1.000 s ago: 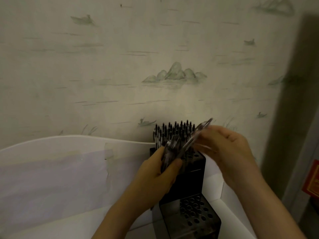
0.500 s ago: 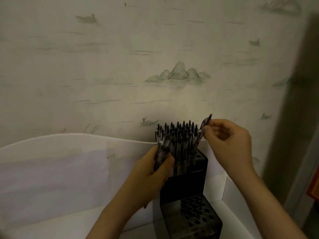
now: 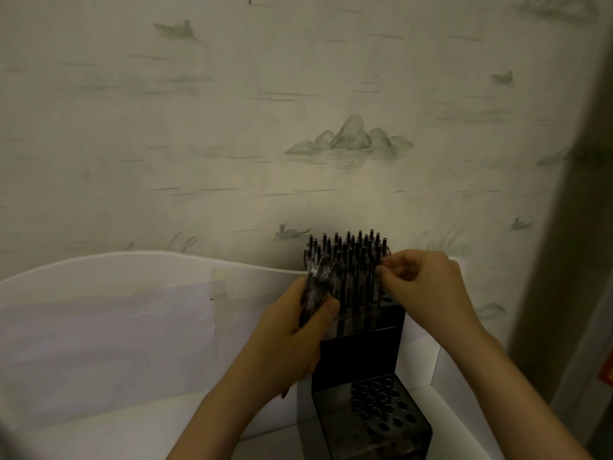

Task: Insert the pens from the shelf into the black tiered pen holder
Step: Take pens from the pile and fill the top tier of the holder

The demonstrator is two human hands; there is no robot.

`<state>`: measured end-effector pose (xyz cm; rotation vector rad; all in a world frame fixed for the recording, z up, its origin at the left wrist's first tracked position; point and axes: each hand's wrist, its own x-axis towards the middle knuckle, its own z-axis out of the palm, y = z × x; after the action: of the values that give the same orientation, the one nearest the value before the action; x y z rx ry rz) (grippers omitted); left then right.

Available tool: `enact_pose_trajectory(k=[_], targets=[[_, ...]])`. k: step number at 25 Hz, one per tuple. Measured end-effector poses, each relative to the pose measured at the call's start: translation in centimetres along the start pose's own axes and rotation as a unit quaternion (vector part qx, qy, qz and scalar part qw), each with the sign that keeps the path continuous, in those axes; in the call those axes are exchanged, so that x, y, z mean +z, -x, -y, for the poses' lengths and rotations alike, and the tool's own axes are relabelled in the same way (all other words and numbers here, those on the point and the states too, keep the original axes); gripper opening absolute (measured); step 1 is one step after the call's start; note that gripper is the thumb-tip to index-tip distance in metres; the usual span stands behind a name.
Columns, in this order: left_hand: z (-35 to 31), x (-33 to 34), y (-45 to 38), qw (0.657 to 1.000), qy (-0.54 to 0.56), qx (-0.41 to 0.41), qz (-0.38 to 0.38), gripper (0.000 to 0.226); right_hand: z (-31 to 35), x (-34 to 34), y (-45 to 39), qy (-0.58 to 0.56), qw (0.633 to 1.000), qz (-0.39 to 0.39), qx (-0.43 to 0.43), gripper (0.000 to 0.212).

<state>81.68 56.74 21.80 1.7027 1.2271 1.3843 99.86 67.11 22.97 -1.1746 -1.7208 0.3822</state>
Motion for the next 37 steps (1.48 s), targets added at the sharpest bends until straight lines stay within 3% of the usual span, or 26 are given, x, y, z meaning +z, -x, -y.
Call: enact_pose_trajectory(k=[4,7,9,12,18,23,25,29,33,37], targets=[[0.2,0.2,0.1,1.000,-0.009,0.004,0.006,0.019,0.5,-0.3,0.9,0.021,0.998,-0.052,-0.041,0.023],[0.5,0.4,0.0,1.000,-0.020,0.010,0.016,0.007,1.8,-0.8,2.8,-0.020,0.989,-0.099,-0.106,0.014],[0.7,0.8,-0.3,1.000,-0.022,0.008,0.021,0.005,2.9,-0.8,4.0,-0.101,0.991,-0.009,-0.086,0.006],[1.0,1.4,-0.6,0.999,-0.038,0.022,0.032,0.012,3.9,-0.6,4.9,-0.236,0.965,0.117,0.008,0.005],[0.9,1.8,-0.8,0.999,-0.037,0.018,0.031,0.011,4.4,-1.2,4.7,-0.347,0.923,0.125,0.109,0.007],[0.8,2.1,-1.0,0.999,-0.035,0.020,0.031,0.012,4.4,-1.4,4.6,-0.352,0.919,0.124,0.130,0.011],[0.7,1.9,-0.9,0.999,-0.033,0.014,0.038,0.014,3.9,-1.8,4.0,-0.372,0.913,0.092,0.140,0.013],[0.9,1.5,-0.8,0.999,-0.015,-0.003,0.031,0.009,3.5,-3.9,2.3,-0.389,0.915,-0.071,0.078,0.012],[1.2,1.1,-0.8,0.999,-0.045,-0.006,0.010,0.010,3.3,-5.1,1.2,-0.261,0.952,-0.158,-0.016,0.017],[1.5,0.8,-0.8,0.999,-0.053,-0.012,0.002,0.011,2.4,-3.8,0.8,-0.124,0.978,-0.154,-0.070,0.027]])
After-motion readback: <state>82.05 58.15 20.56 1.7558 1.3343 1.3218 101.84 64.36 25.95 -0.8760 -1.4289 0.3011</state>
